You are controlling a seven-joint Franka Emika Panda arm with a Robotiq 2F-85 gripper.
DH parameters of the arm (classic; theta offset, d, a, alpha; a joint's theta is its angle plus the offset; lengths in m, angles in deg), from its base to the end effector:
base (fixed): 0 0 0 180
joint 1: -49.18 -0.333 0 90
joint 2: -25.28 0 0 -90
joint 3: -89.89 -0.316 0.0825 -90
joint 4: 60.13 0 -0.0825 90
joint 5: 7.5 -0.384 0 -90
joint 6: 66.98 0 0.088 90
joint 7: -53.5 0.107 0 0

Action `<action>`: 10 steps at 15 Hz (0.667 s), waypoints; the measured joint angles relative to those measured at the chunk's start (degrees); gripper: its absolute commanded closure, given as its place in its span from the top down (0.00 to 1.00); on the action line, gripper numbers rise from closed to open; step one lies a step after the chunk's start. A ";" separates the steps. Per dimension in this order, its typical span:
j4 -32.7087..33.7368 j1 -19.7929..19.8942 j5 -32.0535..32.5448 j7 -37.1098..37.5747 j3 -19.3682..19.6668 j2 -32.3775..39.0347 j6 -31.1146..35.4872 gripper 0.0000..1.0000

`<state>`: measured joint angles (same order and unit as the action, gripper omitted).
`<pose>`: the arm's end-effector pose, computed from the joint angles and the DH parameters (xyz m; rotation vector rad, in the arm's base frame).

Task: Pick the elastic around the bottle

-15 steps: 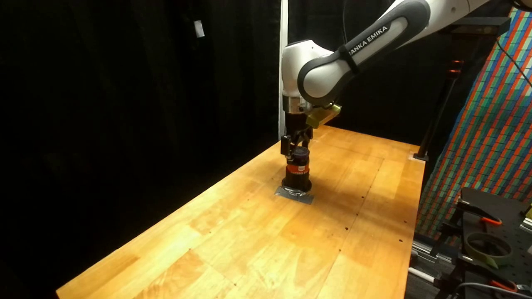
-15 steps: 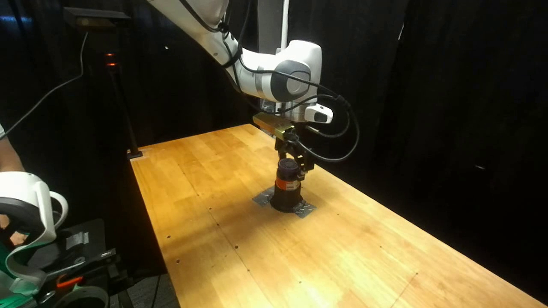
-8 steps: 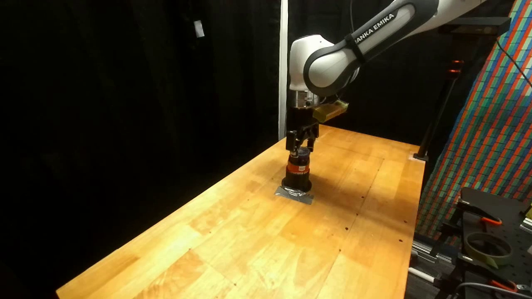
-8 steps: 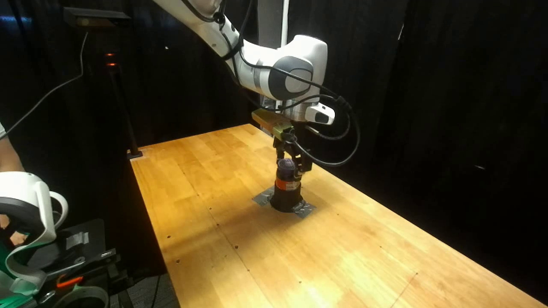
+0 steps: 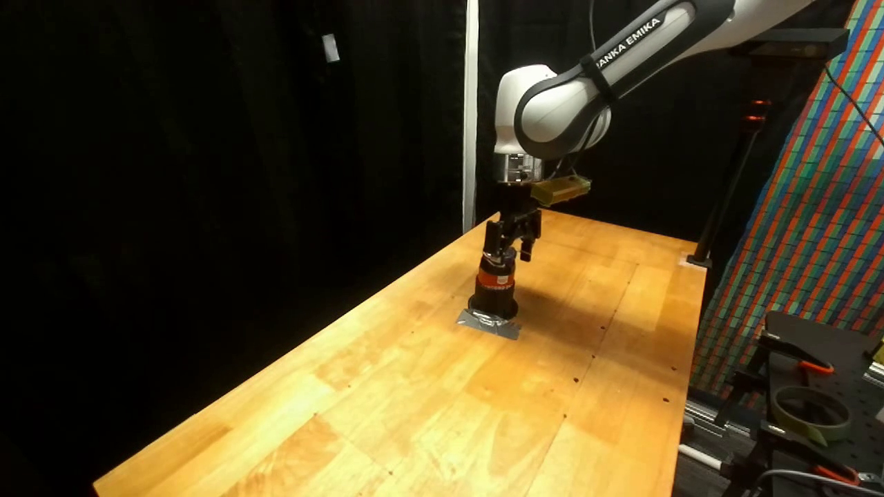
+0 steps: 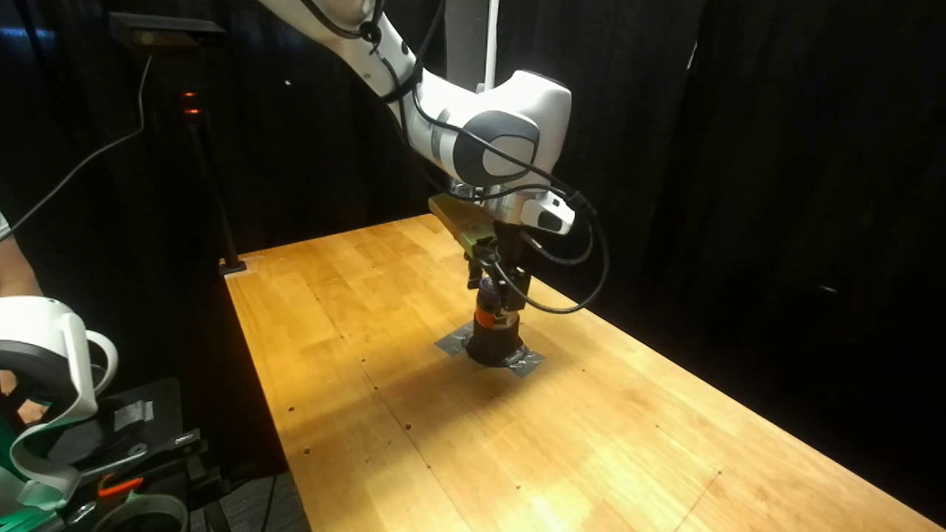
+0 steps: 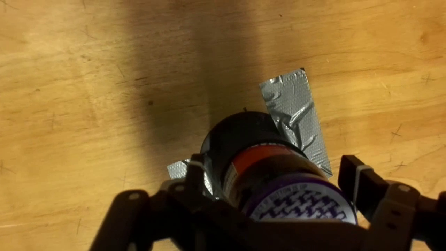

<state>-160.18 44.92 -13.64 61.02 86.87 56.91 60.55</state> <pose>0.6525 0.0838 0.2526 -3.0362 0.1206 0.1307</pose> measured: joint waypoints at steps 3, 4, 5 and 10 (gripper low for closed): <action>-1.75 0.00 -0.40 -0.04 -0.14 -0.74 1.33 1.00; -2.28 0.00 -0.51 -0.04 -0.16 -1.14 1.89 1.00; -2.78 0.00 -0.61 -0.03 -0.16 -1.56 2.48 1.00; -5.68 0.14 -1.36 0.44 -0.11 -4.11 5.58 1.00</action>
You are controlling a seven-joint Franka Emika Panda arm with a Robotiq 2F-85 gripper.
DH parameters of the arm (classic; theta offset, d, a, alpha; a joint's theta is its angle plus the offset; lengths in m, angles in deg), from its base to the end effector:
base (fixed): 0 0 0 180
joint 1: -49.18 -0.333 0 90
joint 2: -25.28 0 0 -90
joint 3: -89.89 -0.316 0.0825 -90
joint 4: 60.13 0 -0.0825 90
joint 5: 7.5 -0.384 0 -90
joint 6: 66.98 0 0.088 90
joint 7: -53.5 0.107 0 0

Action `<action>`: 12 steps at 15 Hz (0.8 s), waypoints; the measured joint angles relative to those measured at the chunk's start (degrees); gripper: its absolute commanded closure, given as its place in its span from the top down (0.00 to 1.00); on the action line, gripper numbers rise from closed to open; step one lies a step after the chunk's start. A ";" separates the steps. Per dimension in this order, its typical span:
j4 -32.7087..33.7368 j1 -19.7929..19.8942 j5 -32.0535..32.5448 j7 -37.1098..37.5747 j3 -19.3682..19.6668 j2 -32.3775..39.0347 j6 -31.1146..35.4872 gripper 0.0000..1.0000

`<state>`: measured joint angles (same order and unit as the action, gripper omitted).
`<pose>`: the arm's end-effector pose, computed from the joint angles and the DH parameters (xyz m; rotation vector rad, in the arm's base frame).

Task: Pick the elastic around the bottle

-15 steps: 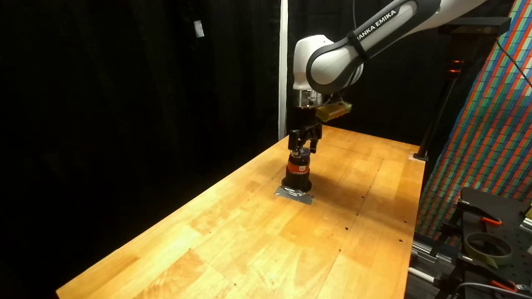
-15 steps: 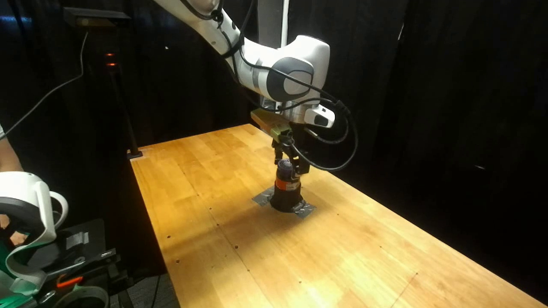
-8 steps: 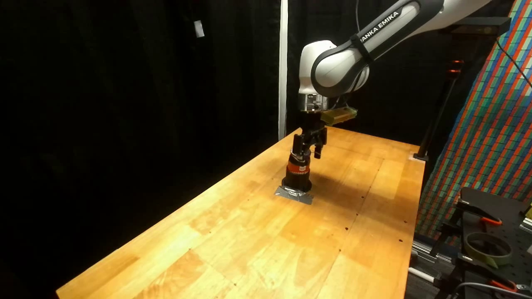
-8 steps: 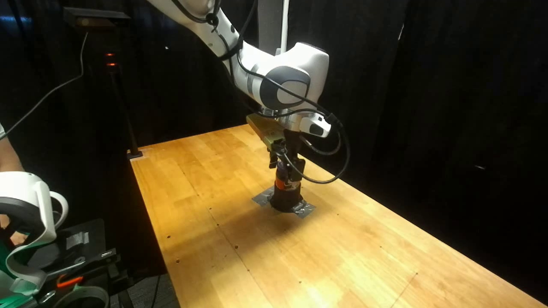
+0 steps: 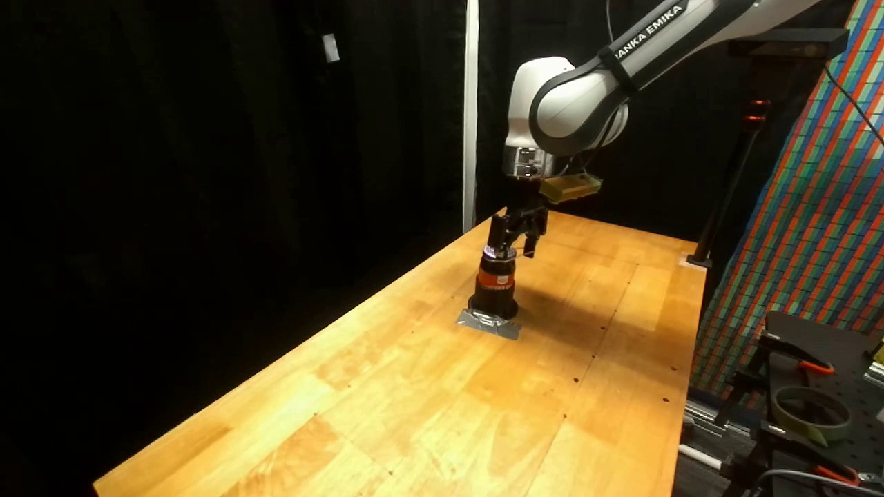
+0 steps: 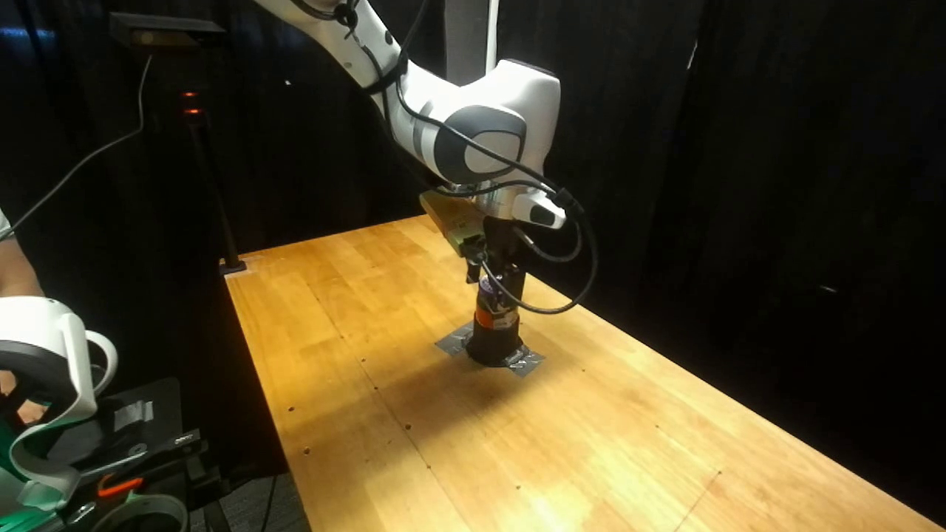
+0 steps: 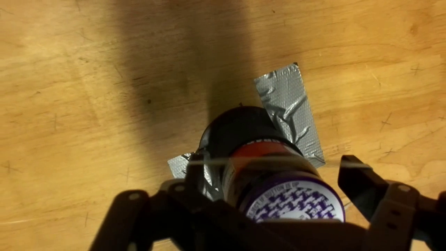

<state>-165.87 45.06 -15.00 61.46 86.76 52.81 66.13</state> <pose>0.6381 0.0813 0.2653 -3.0178 0.1635 0.0286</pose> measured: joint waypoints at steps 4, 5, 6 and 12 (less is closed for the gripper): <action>-2.18 0.11 -0.55 0.65 0.08 -2.18 1.83 1.00; -2.76 0.11 -0.65 0.65 0.05 -2.59 2.12 1.00; -3.40 0.10 -0.68 0.65 -0.01 -2.90 2.33 1.00; -8.75 -0.68 -0.59 0.85 -0.56 -3.55 5.89 0.66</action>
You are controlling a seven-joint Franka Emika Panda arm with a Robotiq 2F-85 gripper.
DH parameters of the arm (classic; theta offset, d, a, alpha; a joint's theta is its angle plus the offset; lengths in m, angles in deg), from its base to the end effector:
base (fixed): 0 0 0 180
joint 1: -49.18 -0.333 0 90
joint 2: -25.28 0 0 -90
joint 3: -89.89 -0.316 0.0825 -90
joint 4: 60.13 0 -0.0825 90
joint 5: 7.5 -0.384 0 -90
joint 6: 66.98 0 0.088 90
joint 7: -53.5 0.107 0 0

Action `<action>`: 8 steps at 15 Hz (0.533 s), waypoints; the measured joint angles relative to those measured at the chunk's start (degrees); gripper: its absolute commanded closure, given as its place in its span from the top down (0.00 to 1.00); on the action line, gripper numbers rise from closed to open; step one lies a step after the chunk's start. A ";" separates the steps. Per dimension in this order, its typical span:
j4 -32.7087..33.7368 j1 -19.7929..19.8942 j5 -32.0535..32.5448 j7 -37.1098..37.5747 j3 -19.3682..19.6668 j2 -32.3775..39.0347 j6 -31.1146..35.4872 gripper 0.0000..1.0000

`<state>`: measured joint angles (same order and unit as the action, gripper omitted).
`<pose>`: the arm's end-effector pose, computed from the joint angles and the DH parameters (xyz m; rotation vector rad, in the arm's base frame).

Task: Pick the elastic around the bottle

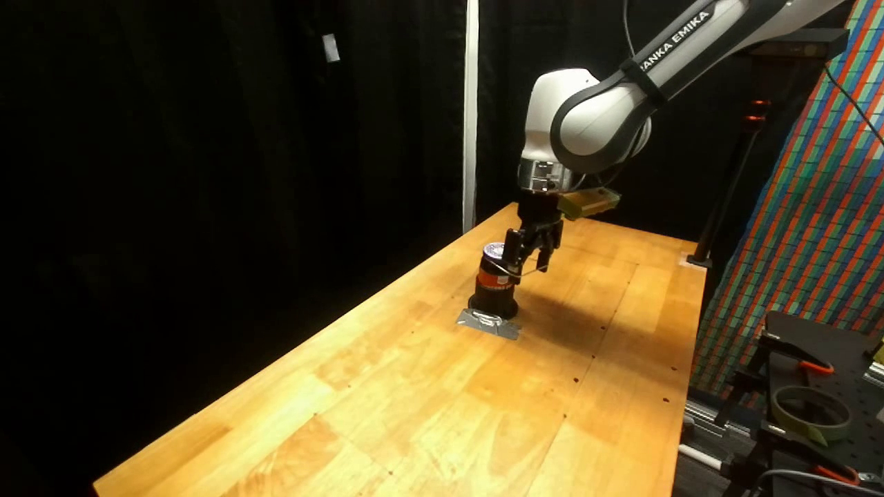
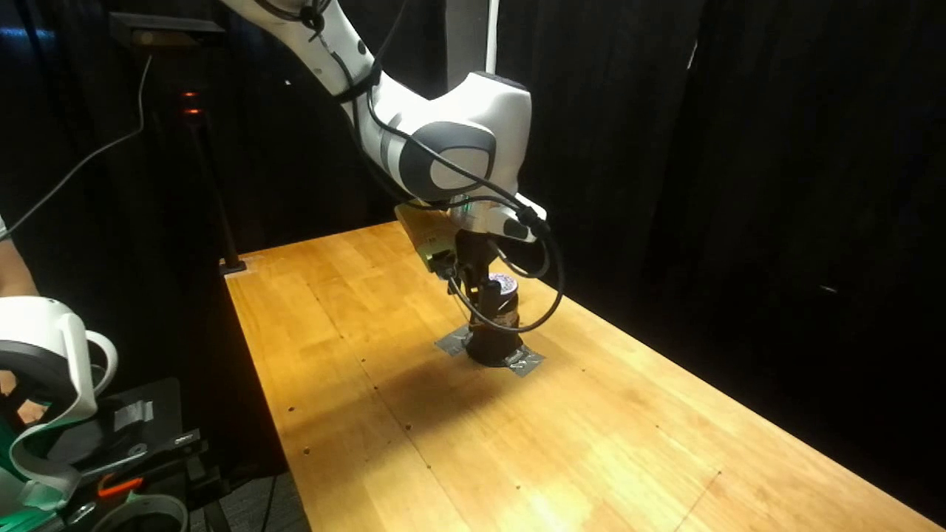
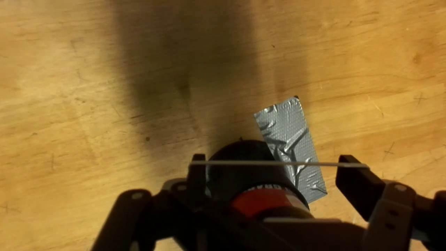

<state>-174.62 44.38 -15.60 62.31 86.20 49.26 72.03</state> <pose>0.6027 0.0893 0.2498 -3.0170 0.1777 0.0135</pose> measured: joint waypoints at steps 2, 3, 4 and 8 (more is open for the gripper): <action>-2.11 -0.86 0.73 1.09 0.07 -0.19 3.21 0.51; -3.32 -1.38 1.27 2.04 0.18 -0.44 5.27 0.42; -4.74 -1.98 1.98 3.14 0.38 -0.86 7.80 0.35; -12.35 -5.04 6.10 9.87 2.47 -4.07 19.92 0.08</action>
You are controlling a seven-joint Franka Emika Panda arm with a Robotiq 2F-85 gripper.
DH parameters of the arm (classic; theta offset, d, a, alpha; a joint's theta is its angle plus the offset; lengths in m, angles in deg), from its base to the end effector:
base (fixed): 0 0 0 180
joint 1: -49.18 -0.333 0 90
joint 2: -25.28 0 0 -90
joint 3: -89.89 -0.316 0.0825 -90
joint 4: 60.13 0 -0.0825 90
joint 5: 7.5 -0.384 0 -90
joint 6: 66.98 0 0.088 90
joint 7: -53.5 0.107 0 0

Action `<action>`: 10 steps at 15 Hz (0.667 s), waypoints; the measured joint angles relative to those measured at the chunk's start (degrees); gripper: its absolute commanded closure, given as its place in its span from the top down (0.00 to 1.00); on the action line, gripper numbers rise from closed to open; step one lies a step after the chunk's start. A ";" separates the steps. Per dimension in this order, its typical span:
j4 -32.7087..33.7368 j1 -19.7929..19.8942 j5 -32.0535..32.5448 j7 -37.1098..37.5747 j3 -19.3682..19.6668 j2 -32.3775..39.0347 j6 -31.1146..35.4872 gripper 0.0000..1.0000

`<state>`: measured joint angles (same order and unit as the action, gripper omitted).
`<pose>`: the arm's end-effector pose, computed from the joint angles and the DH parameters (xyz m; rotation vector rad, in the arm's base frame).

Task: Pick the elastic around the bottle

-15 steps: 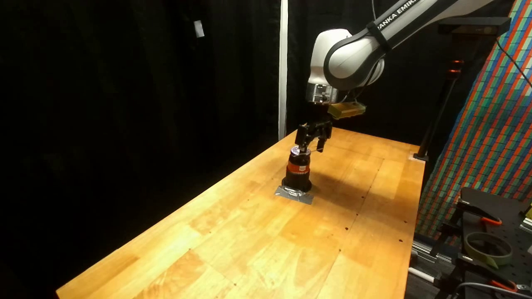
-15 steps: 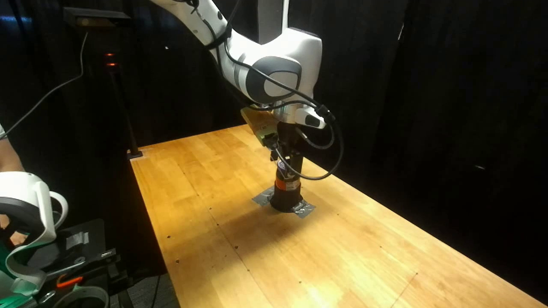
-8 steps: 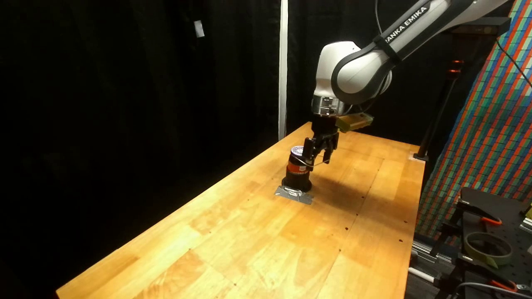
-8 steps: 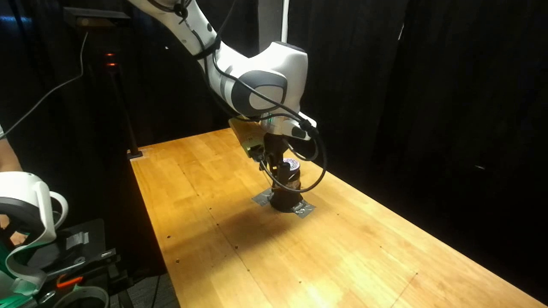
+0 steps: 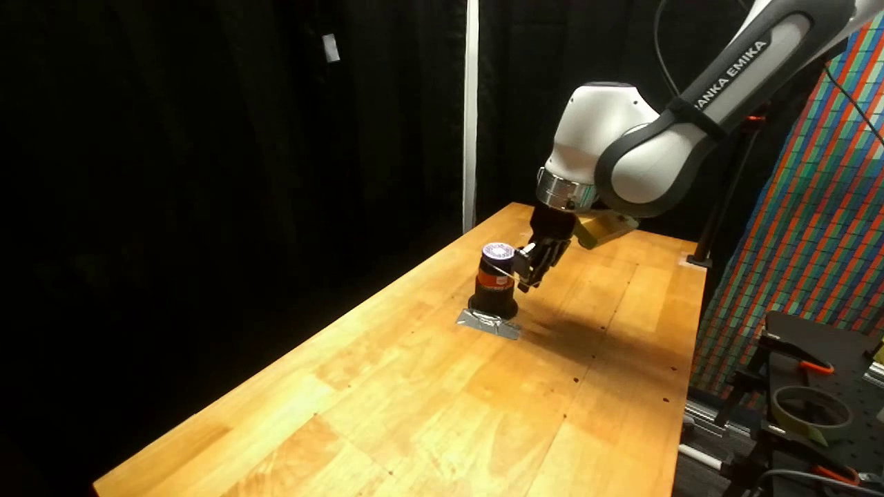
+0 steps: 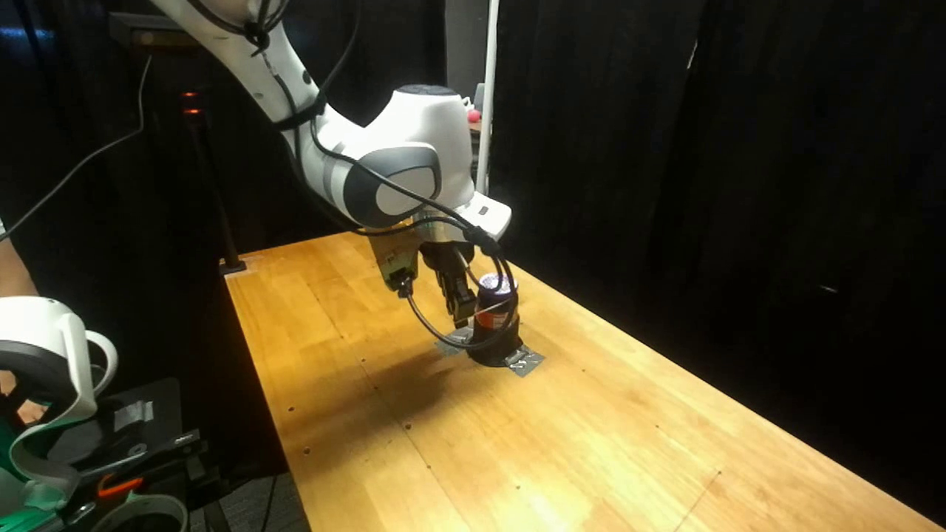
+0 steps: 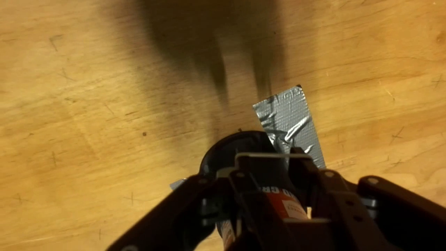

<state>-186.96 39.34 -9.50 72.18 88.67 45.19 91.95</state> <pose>0.5630 0.1084 0.2402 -3.0390 0.2532 -0.3056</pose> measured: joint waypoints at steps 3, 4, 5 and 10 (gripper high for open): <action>-6.60 -3.59 2.38 7.39 3.69 -2.58 11.95 0.03; -8.60 -5.22 3.21 10.09 5.52 -3.18 16.00 0.06; -10.44 -7.22 4.03 12.83 7.82 -3.62 19.94 0.08; -16.86 -19.16 -0.98 19.72 20.50 -3.20 37.68 0.08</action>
<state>-203.82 20.19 -10.48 91.90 109.17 41.99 129.63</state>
